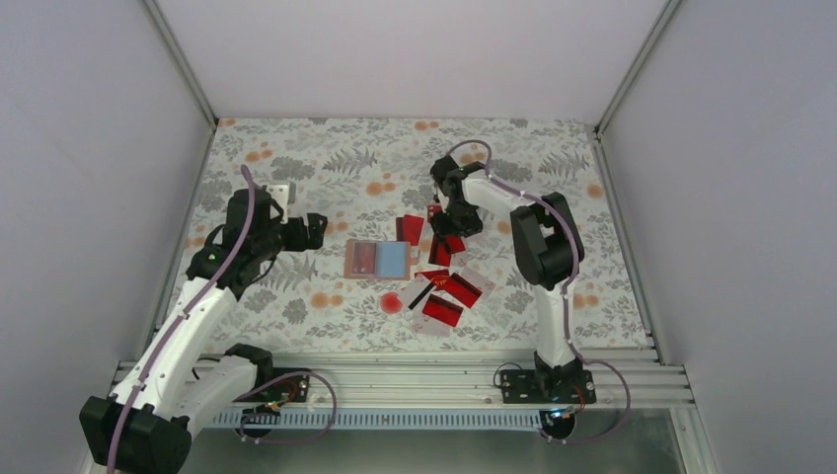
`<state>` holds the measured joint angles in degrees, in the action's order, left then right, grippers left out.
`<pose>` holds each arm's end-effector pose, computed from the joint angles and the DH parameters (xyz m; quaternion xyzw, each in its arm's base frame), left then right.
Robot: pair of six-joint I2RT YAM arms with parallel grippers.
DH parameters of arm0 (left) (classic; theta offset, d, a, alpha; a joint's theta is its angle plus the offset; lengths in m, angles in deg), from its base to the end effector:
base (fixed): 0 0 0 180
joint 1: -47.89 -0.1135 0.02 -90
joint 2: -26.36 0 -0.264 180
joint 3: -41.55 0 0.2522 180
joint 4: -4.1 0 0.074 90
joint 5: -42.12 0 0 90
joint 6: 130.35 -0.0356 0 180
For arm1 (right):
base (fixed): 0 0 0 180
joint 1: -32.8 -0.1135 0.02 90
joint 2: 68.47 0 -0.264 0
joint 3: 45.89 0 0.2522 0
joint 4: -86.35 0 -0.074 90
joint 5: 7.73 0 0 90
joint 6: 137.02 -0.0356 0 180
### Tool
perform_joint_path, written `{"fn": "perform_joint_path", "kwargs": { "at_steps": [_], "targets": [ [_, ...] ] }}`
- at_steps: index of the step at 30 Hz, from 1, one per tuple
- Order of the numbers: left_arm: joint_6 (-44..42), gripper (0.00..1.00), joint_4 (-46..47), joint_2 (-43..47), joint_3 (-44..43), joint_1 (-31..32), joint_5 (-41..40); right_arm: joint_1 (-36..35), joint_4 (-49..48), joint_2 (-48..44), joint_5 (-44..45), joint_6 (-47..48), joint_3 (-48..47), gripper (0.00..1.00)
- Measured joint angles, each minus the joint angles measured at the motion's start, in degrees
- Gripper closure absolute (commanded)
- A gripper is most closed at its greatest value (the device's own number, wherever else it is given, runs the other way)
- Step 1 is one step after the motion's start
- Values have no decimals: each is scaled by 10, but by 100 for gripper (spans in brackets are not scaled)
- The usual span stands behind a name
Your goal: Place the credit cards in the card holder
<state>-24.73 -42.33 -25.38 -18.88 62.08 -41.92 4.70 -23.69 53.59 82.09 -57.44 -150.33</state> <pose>0.1856 -0.0507 0.2919 0.0117 0.8968 -0.1582 0.4130 0.3573 0.1909 0.1514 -0.1537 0.9879 0.0084 0.0194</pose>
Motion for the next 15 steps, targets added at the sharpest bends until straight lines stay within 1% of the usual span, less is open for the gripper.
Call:
{"fn": "perform_joint_path", "kwargs": {
  "at_steps": [10,15],
  "targets": [
    [0,0,0,0,0,0,-3,-18,14,14,-2,-7,-36,31],
    [0,0,0,0,0,0,-4,-20,18,14,-2,-11,-43,30]
  ]
}}
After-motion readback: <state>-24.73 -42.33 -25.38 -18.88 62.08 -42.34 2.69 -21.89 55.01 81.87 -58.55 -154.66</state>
